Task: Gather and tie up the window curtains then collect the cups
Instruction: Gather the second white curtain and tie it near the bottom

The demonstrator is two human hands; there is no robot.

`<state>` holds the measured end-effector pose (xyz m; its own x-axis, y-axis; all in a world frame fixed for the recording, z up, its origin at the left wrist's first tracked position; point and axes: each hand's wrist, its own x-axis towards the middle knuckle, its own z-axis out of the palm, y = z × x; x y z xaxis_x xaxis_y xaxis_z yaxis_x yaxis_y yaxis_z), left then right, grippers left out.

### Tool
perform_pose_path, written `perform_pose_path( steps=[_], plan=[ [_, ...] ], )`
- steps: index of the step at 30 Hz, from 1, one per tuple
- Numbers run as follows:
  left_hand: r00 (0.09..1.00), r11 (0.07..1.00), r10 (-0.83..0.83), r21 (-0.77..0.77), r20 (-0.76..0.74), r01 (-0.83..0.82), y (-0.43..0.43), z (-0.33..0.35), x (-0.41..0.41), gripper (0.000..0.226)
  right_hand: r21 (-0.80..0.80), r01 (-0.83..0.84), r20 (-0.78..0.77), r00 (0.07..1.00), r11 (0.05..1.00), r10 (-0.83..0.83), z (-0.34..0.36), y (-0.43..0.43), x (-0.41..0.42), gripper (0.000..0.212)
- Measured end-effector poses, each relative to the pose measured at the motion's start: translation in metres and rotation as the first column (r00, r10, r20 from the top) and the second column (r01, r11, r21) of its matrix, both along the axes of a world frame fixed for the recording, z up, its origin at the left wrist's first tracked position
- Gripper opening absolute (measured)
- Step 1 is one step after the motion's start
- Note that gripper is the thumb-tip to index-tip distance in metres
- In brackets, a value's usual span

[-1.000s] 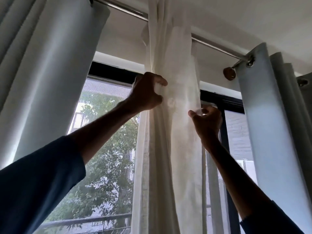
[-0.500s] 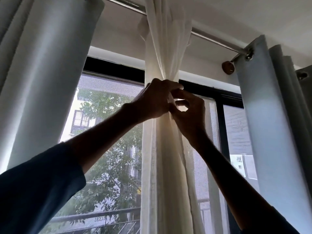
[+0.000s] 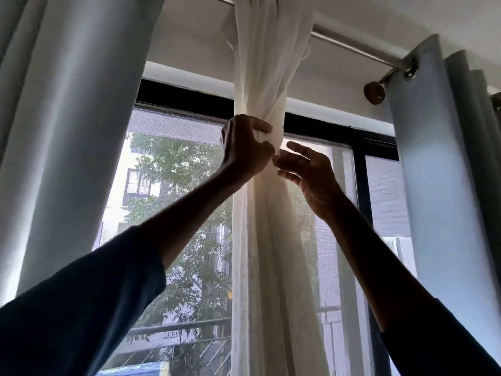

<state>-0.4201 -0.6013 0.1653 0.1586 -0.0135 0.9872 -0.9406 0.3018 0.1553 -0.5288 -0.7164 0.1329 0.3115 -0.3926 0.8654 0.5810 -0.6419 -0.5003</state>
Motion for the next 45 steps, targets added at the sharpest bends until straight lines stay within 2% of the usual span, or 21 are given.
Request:
perform_pose_path(
  steps=[2,4,6,8,10,12,15,17,18,19,21,22,24,26,29,30,32,34,36,40,45],
  plan=[
    [0.994,0.993,-0.102,0.048,-0.036,0.104,0.003,0.000,0.005,0.032,0.012,0.043,-0.103,0.994,0.999,-0.041,0.003,-0.002,0.001,0.093],
    [0.959,0.953,-0.273,0.114,-0.079,0.281,0.009,0.001,0.012,0.035,0.037,-0.009,-0.223,0.975,0.999,0.017,0.006,-0.001,0.000,0.100],
    [0.886,0.875,-0.439,0.152,-0.151,0.459,0.014,0.003,0.019,0.037,0.062,-0.129,-0.295,0.945,0.990,0.142,0.007,0.005,0.001,0.073],
    [0.774,0.764,-0.590,0.153,-0.230,0.627,0.016,0.003,0.024,0.037,0.099,-0.264,-0.301,0.911,0.959,0.282,0.004,0.013,0.005,0.046],
    [0.639,0.635,-0.705,0.128,-0.307,0.762,0.014,0.002,0.029,0.037,0.142,-0.387,-0.268,0.871,0.911,0.411,-0.001,0.019,0.011,0.039],
    [0.533,0.539,-0.758,0.101,-0.376,0.837,0.014,0.001,0.033,0.037,0.165,-0.416,-0.261,0.856,0.894,0.446,-0.004,0.024,0.016,0.037],
    [0.463,0.467,-0.782,0.100,-0.416,0.879,0.016,-0.001,0.035,0.039,0.170,-0.404,-0.254,0.863,0.899,0.436,-0.008,0.025,0.021,0.035],
    [0.487,0.491,-0.774,0.103,-0.404,0.865,0.017,-0.002,0.035,0.040,0.152,-0.393,-0.254,0.871,0.907,0.420,-0.010,0.024,0.023,0.035],
    [0.528,0.532,-0.755,0.108,-0.388,0.840,0.015,-0.002,0.037,0.040,0.131,-0.381,-0.271,0.874,0.915,0.403,-0.011,0.021,0.023,0.039],
    [0.607,0.610,-0.710,0.120,-0.357,0.783,0.013,-0.003,0.038,0.040,0.122,-0.358,-0.288,0.880,0.926,0.378,-0.012,0.018,0.023,0.043],
    [0.829,0.828,-0.504,0.139,-0.243,0.543,0.010,-0.006,0.040,0.042,0.113,-0.253,-0.303,0.912,0.961,0.276,-0.015,0.011,0.019,0.044],
    [0.910,0.905,-0.378,0.138,-0.167,0.402,0.011,-0.012,0.038,0.047,0.098,-0.189,-0.301,0.930,0.977,0.210,-0.019,0.006,0.017,0.043],
    [0.977,0.970,-0.212,0.119,-0.012,0.212,0.010,-0.025,0.035,0.063,0.047,-0.063,-0.289,0.955,0.997,0.073,-0.033,0.000,0.012,0.041],
    [0.985,0.987,-0.151,0.065,0.077,0.147,0.008,-0.046,0.032,0.074,0.013,0.052,-0.261,0.964,0.999,-0.047,-0.052,-0.001,0.008,0.039],
    [0.993,0.993,-0.114,0.014,0.043,0.114,0.003,-0.091,0.028,0.079,0.014,0.219,-0.192,0.958,0.976,-0.212,-0.090,0.000,0.008,0.038],
    [0.996,0.994,-0.094,0.048,0.006,0.094,0.000,-0.108,0.028,0.082,0.006,0.276,-0.172,0.947,0.961,-0.271,-0.104,0.000,0.010,0.040],
    [0.996,0.977,-0.001,0.214,-0.088,0.019,-0.008,-0.140,0.027,0.089,-0.022,0.396,-0.142,0.908,0.918,-0.395,-0.130,0.002,0.013,0.044],
    [0.985,0.950,0.091,0.308,-0.145,-0.042,-0.018,-0.173,0.032,0.078,-0.059,0.497,-0.110,0.859,0.866,-0.500,-0.158,0.004,0.015,0.041],
    [0.981,0.953,0.124,0.294,-0.149,-0.075,-0.023,-0.205,0.032,0.060,-0.091,0.558,-0.081,0.821,0.825,-0.565,-0.187,0.008,0.013,0.035],
    [0.967,0.932,0.159,0.353,-0.199,-0.080,-0.017,-0.271,0.025,0.045,-0.054,0.596,-0.137,0.790,0.801,-0.597,-0.253,0.015,0.008,0.024],
    [0.955,0.868,0.243,0.477,-0.168,-0.137,-0.009,-0.350,0.025,0.044,-0.050,0.657,-0.270,0.716,0.752,-0.643,-0.344,0.023,0.002,0.024]
  ],
)
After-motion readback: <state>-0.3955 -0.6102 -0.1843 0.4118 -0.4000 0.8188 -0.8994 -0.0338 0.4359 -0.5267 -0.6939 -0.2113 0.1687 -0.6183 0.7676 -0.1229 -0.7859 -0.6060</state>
